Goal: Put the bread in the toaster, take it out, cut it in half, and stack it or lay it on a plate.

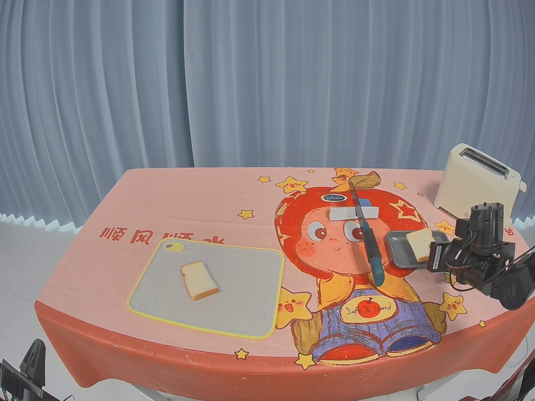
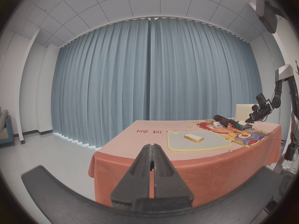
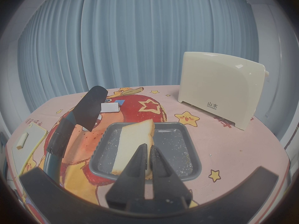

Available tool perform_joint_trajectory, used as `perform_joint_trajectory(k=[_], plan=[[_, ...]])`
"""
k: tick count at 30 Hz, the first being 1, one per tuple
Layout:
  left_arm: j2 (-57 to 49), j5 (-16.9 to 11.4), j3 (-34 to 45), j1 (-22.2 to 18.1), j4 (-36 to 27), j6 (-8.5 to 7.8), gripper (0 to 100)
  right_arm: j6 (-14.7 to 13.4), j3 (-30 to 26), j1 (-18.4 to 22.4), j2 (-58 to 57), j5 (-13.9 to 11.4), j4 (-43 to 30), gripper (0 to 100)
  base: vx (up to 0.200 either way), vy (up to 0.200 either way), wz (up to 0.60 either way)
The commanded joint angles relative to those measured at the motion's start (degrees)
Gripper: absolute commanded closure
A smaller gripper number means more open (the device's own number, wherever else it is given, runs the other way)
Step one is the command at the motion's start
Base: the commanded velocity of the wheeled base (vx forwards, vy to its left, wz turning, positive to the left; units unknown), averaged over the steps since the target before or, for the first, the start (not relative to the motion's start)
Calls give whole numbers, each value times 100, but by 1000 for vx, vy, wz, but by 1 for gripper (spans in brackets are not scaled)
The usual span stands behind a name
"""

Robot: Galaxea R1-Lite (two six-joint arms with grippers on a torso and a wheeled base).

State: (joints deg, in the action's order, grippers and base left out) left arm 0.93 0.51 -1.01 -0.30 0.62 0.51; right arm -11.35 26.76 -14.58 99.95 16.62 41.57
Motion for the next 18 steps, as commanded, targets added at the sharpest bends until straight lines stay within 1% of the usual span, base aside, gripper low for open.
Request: perform_joint_trajectory(k=[1,4,18], plan=[[-93,2,101,-5,-1,2,100,-8,31,17,33,8,0,100,0,0,0],[-93,2,101,-5,-1,2,100,1,49,87,104,35,0,100,0,0,0],[-93,2,101,-5,8,2,100,1,40,87,121,35,0,100,0,0,0]])
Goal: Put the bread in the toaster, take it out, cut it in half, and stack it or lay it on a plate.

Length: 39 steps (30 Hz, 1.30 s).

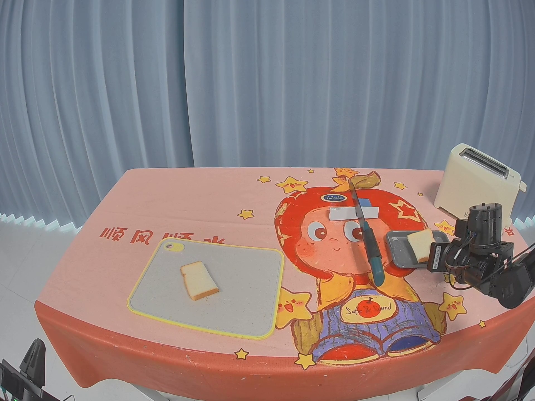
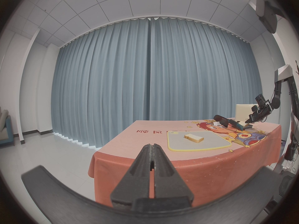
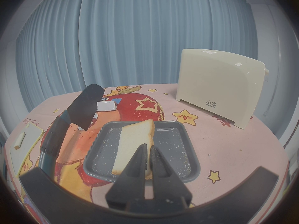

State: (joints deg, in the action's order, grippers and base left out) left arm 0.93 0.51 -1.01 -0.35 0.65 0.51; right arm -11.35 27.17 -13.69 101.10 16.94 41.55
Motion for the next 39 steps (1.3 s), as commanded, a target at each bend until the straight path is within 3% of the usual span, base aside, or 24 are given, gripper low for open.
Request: perform_joint_trajectory(k=[1,8,9,39], plan=[[-93,2,101,0,-3,2,100,1,-1,-2,7,2,3,100,0,0,0],[-93,2,101,0,-3,2,100,1,-19,-2,7,2,3,100,0,0,0],[-93,2,101,0,-3,2,100,1,-19,-11,-2,2,3,0,0,0,0],[-93,2,101,0,6,2,100,19,-54,-195,-442,11,3,0,0,0,0]])
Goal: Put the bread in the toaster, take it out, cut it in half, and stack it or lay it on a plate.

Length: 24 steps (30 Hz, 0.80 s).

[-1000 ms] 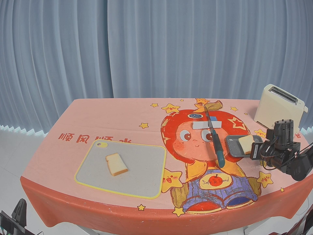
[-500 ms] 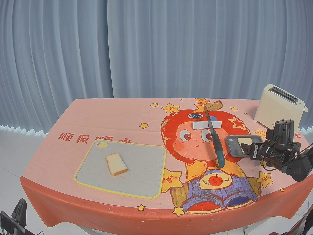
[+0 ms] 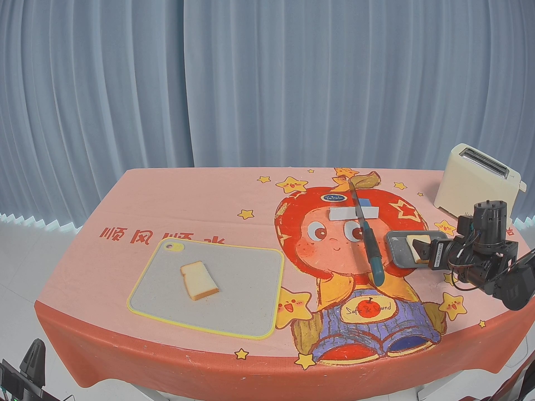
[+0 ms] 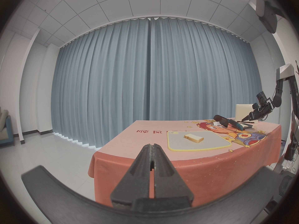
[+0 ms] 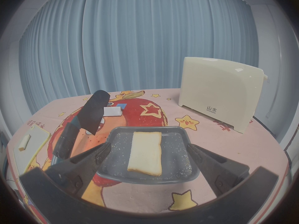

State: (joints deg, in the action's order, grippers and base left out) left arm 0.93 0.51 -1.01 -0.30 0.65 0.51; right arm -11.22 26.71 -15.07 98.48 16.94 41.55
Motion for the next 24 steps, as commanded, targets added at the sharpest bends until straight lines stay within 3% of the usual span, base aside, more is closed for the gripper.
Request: perform_joint_trajectory(k=[1,9,16,24], plan=[[-93,2,101,-5,6,2,100,5,-8,-58,-180,11,3,0,0,0,0],[-93,2,101,-5,6,2,100,23,-17,-242,-725,19,-41,0,0,0,0],[-93,2,101,-5,-3,2,100,58,-25,-567,-1076,283,-68,0,0,0,0],[-93,2,101,-5,-3,2,100,137,-43,-840,-1489,274,-85,0,0,0,0]])
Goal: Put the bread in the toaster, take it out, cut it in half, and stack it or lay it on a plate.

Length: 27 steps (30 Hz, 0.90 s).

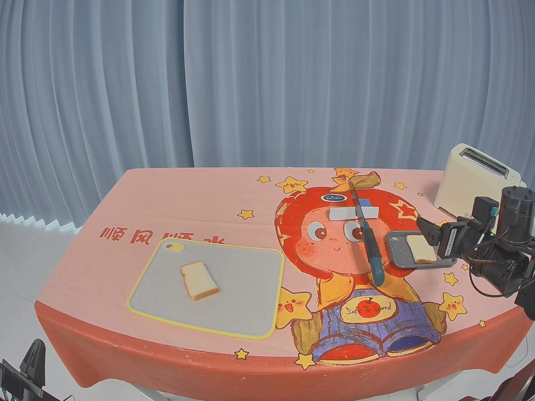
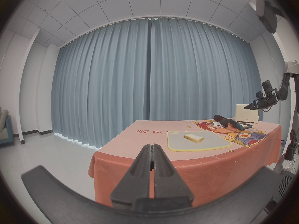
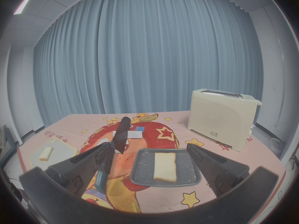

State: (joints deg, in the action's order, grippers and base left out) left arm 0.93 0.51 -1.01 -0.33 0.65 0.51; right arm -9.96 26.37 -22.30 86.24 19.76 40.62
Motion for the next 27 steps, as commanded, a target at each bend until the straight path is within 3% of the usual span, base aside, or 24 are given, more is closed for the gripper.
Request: perform_joint_trajectory(k=[1,20,27], plan=[[-93,2,101,-2,6,2,100,12,-44,-170,-283,-16,16,0,0,0,0],[-93,2,101,-2,6,2,100,20,-123,-179,-415,-60,87,0,0,0,0],[-93,2,101,-2,-3,2,100,302,-299,-170,-670,-60,78,0,0,0,0]])
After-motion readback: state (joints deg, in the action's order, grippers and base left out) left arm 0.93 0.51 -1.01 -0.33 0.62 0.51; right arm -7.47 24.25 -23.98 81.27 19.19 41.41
